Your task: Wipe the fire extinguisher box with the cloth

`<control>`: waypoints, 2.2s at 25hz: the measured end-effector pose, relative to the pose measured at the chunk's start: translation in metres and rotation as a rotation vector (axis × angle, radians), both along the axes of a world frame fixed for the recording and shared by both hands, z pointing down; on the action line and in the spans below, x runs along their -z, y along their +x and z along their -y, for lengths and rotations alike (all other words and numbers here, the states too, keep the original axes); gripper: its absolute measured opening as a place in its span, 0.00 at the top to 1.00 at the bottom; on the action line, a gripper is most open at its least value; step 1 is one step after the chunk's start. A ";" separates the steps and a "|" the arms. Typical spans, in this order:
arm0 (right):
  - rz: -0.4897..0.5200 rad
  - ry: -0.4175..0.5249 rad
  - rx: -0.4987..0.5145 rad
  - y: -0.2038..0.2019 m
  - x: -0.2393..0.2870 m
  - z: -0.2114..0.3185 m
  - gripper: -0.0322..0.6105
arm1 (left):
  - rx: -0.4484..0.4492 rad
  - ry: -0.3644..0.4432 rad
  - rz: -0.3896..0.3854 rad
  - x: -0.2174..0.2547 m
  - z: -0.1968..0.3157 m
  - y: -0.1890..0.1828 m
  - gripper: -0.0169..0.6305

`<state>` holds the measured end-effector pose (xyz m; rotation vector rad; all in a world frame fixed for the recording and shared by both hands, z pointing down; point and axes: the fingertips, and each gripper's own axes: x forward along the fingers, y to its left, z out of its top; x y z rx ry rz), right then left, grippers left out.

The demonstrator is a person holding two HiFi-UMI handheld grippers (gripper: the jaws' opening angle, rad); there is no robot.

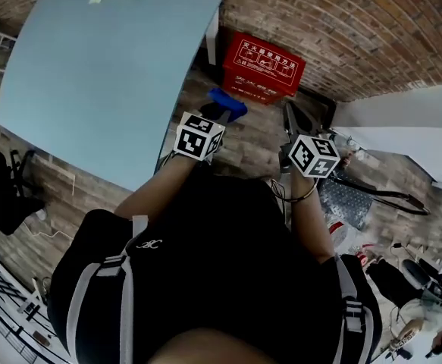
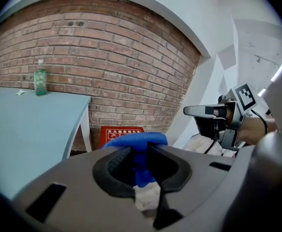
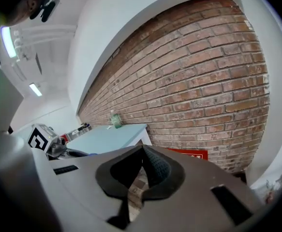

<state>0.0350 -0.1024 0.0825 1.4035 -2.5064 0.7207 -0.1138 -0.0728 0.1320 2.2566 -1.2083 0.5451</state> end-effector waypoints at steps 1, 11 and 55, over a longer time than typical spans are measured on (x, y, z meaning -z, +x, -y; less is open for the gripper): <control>0.000 -0.002 -0.028 -0.001 0.000 0.003 0.93 | -0.020 -0.003 0.003 -0.002 0.005 -0.005 0.86; -0.080 -0.092 -0.114 0.004 -0.039 0.033 0.93 | -0.015 -0.085 -0.052 -0.049 0.082 -0.003 0.86; 0.070 0.075 -0.232 0.022 -0.341 0.068 0.93 | 0.136 0.323 0.035 -0.338 0.199 -0.005 0.86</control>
